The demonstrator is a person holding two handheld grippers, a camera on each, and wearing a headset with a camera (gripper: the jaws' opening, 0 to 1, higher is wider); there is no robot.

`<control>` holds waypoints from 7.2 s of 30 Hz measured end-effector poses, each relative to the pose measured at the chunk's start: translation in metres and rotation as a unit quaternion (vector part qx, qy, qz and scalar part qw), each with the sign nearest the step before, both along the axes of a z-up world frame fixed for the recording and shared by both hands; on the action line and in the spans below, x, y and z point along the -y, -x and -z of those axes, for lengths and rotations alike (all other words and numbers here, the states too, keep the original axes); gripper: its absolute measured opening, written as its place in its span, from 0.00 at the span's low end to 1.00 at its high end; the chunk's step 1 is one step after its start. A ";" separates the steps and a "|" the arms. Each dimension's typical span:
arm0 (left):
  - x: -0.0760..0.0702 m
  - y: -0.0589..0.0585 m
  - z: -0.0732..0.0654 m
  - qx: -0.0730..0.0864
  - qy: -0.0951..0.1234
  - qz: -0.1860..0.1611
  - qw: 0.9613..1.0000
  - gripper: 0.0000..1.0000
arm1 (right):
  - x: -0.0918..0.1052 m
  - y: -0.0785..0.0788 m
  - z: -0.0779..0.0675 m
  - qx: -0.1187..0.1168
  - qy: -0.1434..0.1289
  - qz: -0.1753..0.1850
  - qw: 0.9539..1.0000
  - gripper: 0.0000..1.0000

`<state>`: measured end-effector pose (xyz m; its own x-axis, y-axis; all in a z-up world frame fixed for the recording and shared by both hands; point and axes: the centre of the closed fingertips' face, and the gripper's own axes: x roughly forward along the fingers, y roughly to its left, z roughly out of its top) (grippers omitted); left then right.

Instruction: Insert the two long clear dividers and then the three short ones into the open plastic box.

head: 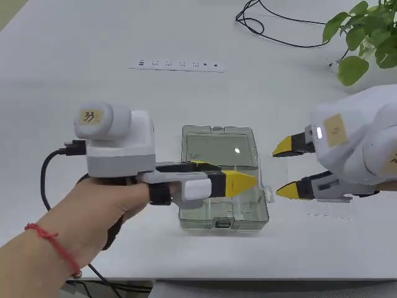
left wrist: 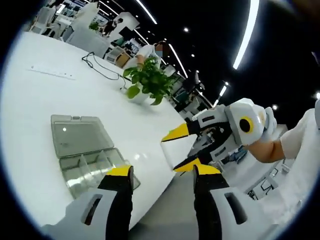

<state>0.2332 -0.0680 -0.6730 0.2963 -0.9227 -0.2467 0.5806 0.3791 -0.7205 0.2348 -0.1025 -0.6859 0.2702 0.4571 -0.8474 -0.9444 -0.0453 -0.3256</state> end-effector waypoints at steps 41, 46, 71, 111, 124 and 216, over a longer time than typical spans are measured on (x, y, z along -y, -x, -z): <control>0.028 0.013 0.001 -0.067 0.056 0.023 0.996 0.00 | -0.017 0.017 -0.010 0.021 0.009 -0.019 1.000 0.33; 0.026 0.012 0.004 -0.062 0.052 0.018 0.997 0.00 | -0.019 0.014 -0.012 0.020 0.000 -0.010 1.000 0.34; 0.019 0.049 -0.008 0.287 -0.016 0.177 0.941 0.00 | -0.026 0.046 -0.039 -0.236 -0.095 -0.030 0.967 0.10; 0.007 0.049 -0.006 0.292 -0.031 0.159 0.942 0.06 | -0.035 0.049 -0.035 -0.249 -0.083 -0.046 0.964 0.03; -0.014 0.041 0.010 0.275 -0.066 0.128 0.951 0.29 | -0.040 0.033 -0.041 -0.231 -0.103 -0.029 0.967 0.03; -0.084 0.007 0.050 0.250 -0.124 0.017 0.960 1.00 | -0.114 -0.033 0.120 -0.202 -0.053 0.010 0.978 0.02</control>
